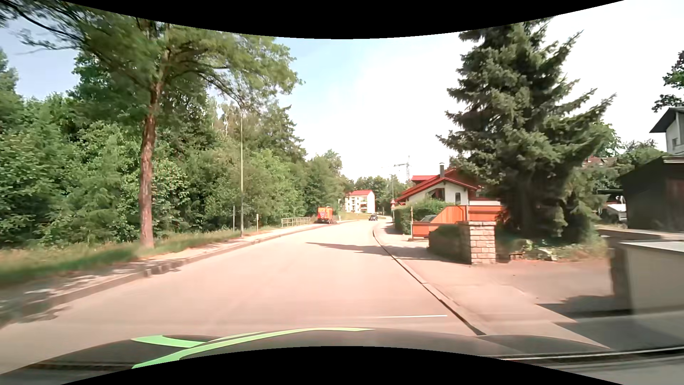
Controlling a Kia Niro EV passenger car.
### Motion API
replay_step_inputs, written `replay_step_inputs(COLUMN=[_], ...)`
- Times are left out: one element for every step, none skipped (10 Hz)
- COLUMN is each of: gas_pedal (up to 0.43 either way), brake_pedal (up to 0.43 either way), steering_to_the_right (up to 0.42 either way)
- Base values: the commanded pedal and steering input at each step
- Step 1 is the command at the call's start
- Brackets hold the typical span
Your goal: Follow the waypoints while adhering to traffic rules and regulations
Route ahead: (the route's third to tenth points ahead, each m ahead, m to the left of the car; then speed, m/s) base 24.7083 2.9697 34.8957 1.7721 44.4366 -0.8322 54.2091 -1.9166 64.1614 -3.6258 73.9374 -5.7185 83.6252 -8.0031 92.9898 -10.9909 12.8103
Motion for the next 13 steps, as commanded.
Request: replay_step_inputs(gas_pedal=[0.039,0.039,0.039,0.039,0.039,0.039,0.039,0.039,0.039,0.039,0.039,0.039,0.039], brake_pedal=[0.0,0.0,0.0,0.0,0.0,0.0,0.0,0.0,0.0,0.0,0.0,0.0,0.0], steering_to_the_right=[0.012,0.012,0.011,0.012,0.011,0.011,0.012,0.012,0.012,0.013,0.014,0.016,0.018])
